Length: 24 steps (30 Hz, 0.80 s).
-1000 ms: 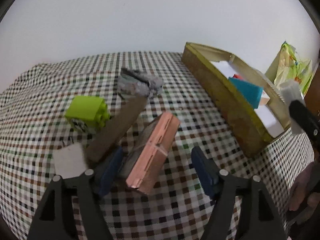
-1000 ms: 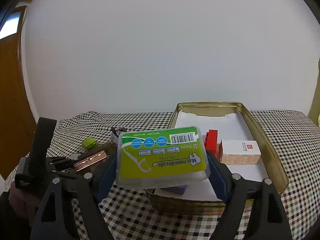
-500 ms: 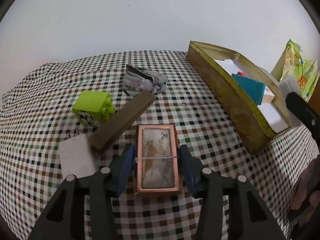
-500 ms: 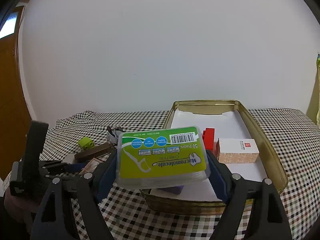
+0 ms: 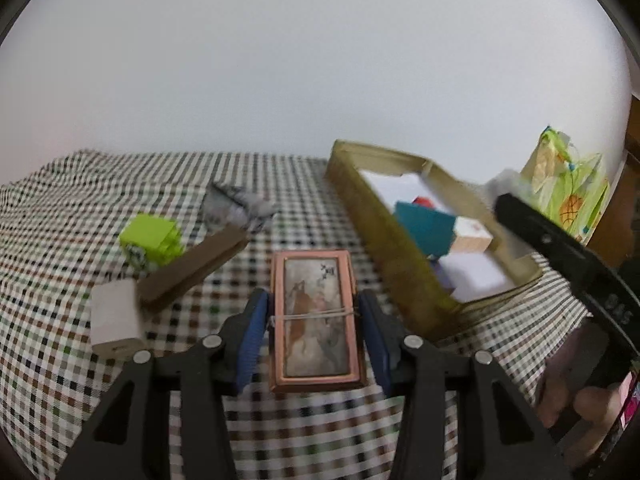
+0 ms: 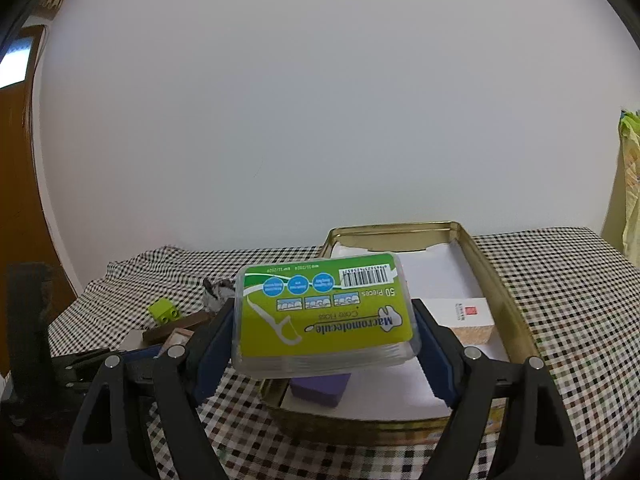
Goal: Organize rigid objects
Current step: 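Lower the floss case into the tray with the right tool while the left lowers the copper frame there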
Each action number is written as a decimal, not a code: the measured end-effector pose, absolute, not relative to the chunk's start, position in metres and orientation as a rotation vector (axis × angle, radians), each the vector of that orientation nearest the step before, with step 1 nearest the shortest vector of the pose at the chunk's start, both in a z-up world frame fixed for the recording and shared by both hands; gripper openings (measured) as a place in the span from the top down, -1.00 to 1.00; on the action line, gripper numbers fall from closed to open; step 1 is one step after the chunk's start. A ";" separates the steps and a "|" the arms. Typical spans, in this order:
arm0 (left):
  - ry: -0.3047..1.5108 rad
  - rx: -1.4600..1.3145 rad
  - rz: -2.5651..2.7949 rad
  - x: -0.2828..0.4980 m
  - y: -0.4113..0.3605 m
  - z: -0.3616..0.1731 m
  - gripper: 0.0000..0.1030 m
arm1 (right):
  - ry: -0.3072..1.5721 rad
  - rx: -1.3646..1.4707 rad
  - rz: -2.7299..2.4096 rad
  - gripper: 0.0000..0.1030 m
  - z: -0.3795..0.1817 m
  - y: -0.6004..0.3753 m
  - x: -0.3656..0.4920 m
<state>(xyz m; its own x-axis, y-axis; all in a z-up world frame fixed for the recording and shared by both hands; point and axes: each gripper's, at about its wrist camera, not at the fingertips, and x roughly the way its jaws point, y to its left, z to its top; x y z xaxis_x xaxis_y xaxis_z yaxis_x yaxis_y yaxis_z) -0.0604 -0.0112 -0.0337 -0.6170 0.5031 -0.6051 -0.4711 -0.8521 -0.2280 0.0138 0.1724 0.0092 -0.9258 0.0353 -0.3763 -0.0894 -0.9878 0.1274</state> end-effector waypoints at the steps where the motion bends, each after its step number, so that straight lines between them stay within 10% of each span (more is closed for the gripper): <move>1: -0.075 -0.912 2.417 -0.058 -0.007 -0.031 0.11 | 0.216 -0.579 3.010 -0.61 0.010 0.175 0.015; 24: -0.105 -0.771 2.436 -0.077 0.116 -0.002 0.11 | 0.141 -0.513 2.808 -0.61 0.008 0.288 -0.007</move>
